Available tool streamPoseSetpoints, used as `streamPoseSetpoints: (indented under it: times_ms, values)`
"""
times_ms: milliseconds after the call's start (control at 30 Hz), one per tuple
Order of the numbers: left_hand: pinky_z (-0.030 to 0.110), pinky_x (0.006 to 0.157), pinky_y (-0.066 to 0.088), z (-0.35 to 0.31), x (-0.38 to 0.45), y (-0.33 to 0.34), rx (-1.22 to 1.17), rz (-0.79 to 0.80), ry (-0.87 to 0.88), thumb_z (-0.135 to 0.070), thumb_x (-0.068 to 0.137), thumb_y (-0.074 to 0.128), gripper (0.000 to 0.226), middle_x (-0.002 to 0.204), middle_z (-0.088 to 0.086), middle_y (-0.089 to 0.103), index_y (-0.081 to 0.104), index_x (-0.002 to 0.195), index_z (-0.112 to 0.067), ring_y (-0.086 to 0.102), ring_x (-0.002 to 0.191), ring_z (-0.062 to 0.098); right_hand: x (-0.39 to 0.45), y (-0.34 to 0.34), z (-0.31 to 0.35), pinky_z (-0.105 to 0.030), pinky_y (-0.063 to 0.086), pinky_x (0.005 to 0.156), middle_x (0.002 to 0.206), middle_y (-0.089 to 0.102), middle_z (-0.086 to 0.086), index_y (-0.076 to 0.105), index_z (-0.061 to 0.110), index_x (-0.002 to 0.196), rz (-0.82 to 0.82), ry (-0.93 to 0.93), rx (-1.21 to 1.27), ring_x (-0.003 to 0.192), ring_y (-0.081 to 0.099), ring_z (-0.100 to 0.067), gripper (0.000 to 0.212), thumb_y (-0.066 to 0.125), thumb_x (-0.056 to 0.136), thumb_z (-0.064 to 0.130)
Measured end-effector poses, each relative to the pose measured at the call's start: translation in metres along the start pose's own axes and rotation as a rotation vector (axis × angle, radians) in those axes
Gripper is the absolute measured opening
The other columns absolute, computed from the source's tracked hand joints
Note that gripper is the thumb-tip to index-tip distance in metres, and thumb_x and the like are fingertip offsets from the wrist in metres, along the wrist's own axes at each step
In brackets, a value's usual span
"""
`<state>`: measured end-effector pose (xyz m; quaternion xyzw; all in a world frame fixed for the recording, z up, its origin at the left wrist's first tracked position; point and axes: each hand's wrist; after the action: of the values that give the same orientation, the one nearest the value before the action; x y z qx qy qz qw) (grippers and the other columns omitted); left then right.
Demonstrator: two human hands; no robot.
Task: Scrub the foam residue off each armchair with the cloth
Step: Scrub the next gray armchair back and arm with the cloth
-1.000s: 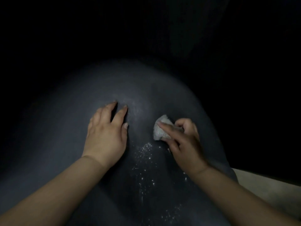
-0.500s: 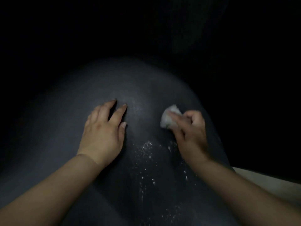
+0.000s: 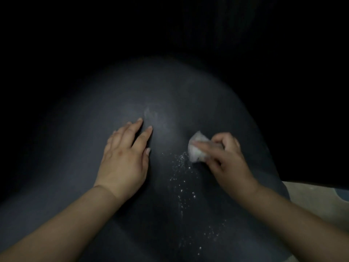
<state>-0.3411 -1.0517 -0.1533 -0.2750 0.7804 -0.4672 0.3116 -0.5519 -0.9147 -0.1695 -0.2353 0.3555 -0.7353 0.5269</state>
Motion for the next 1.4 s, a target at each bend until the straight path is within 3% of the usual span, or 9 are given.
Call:
streamPoseSetpoints:
  times_ms: [133, 200, 433, 600, 867, 967, 1133, 1267, 1400]
  values:
    - [0.052, 0.114, 0.026, 0.005, -0.018, 0.006, -0.018, -0.051, -0.008, -0.017, 0.096, 0.052, 0.046, 0.149, 0.010, 0.037, 0.047, 0.141, -0.013, 0.030, 0.139, 0.032, 0.076, 0.000, -0.006, -0.010, 0.026, 0.094, 0.106, 0.038, 0.003, 0.059, 0.042, 0.121, -0.213, 0.209, -0.022, 0.104, 0.038, -0.018, 0.041, 0.064, 0.088, 0.016]
    - [0.052, 0.113, 0.026, 0.009, -0.025, 0.010, -0.022, -0.071, -0.008, -0.016, 0.095, 0.053, 0.046, 0.149, 0.011, 0.038, 0.047, 0.141, -0.012, 0.030, 0.138, 0.032, 0.076, 0.011, 0.001, -0.017, 0.029, 0.099, 0.112, 0.040, 0.000, 0.060, 0.044, 0.121, -0.189, 0.245, -0.033, 0.108, 0.037, -0.017, 0.039, 0.061, 0.090, 0.020]
    - [0.048, 0.114, 0.025, 0.011, -0.050, 0.009, -0.024, -0.044, -0.017, -0.018, 0.093, 0.055, 0.049, 0.150, 0.011, 0.037, 0.045, 0.141, -0.012, 0.029, 0.139, 0.031, -0.032, 0.020, 0.033, -0.035, 0.041, 0.085, 0.100, 0.040, 0.002, 0.066, 0.035, 0.118, 0.053, -0.043, -0.052, 0.093, 0.041, -0.020, 0.048, 0.070, 0.080, 0.006]
    - [0.045, 0.113, 0.022, 0.013, -0.066, 0.013, -0.036, -0.046, -0.047, -0.019, 0.094, 0.052, 0.049, 0.151, 0.009, 0.036, 0.044, 0.142, -0.014, 0.028, 0.140, 0.029, 0.066, 0.027, 0.036, -0.027, 0.036, 0.095, 0.103, 0.038, 0.000, 0.066, 0.032, 0.118, -0.191, 0.100, -0.027, 0.102, 0.042, -0.026, 0.037, 0.066, 0.086, 0.014]
    - [0.041, 0.114, 0.020, 0.005, -0.079, 0.017, -0.037, -0.015, -0.055, -0.022, 0.094, 0.052, 0.051, 0.153, 0.007, 0.032, 0.042, 0.143, -0.016, 0.024, 0.141, 0.027, -0.040, 0.046, 0.053, -0.032, 0.038, 0.085, 0.107, 0.043, 0.003, 0.060, 0.047, 0.118, 0.162, -0.043, -0.078, 0.098, 0.041, -0.022, 0.032, 0.043, 0.090, 0.048]
    - [0.039, 0.115, 0.016, 0.001, -0.084, 0.013, -0.015, 0.057, -0.042, -0.027, 0.096, 0.046, 0.055, 0.157, 0.002, 0.021, 0.032, 0.149, -0.020, 0.015, 0.143, 0.023, -0.052, 0.034, 0.051, -0.033, 0.039, 0.086, 0.102, 0.041, 0.005, 0.063, 0.046, 0.117, 0.195, -0.100, -0.062, 0.096, 0.042, -0.022, 0.034, 0.055, 0.089, 0.028]
    - [0.038, 0.116, 0.016, 0.001, -0.089, 0.011, -0.019, 0.079, -0.050, -0.030, 0.098, 0.041, 0.054, 0.158, -0.001, 0.017, 0.028, 0.150, -0.023, 0.011, 0.143, 0.020, 0.010, 0.039, 0.053, -0.042, 0.040, 0.096, 0.103, 0.039, 0.003, 0.068, 0.036, 0.115, -0.122, 0.117, -0.060, 0.099, 0.039, -0.021, 0.038, 0.068, 0.084, 0.014]
    - [0.040, 0.116, 0.016, 0.000, -0.089, 0.016, -0.017, 0.075, -0.069, -0.029, 0.096, 0.044, 0.055, 0.158, 0.001, 0.018, 0.030, 0.149, -0.021, 0.013, 0.143, 0.023, -0.035, 0.055, 0.065, -0.030, 0.035, 0.091, 0.108, 0.040, 0.005, 0.062, 0.045, 0.118, -0.039, 0.116, -0.062, 0.100, 0.041, -0.025, 0.039, 0.062, 0.088, 0.021]
    - [0.045, 0.117, 0.021, -0.008, -0.088, 0.018, -0.021, 0.047, -0.100, -0.025, 0.095, 0.046, 0.053, 0.157, 0.007, 0.023, 0.035, 0.147, -0.016, 0.019, 0.143, 0.028, -0.077, 0.040, 0.066, -0.033, 0.040, 0.087, 0.100, 0.039, 0.006, 0.066, 0.038, 0.117, 0.065, -0.009, 0.030, 0.094, 0.043, -0.020, 0.039, 0.067, 0.083, 0.018]
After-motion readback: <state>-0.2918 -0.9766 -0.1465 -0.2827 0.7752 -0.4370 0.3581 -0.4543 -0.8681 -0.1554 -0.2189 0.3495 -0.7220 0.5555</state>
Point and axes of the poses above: each hand's wrist, its own x-axis towards the middle knuckle, its own y-axis out of the palm, z = x × y
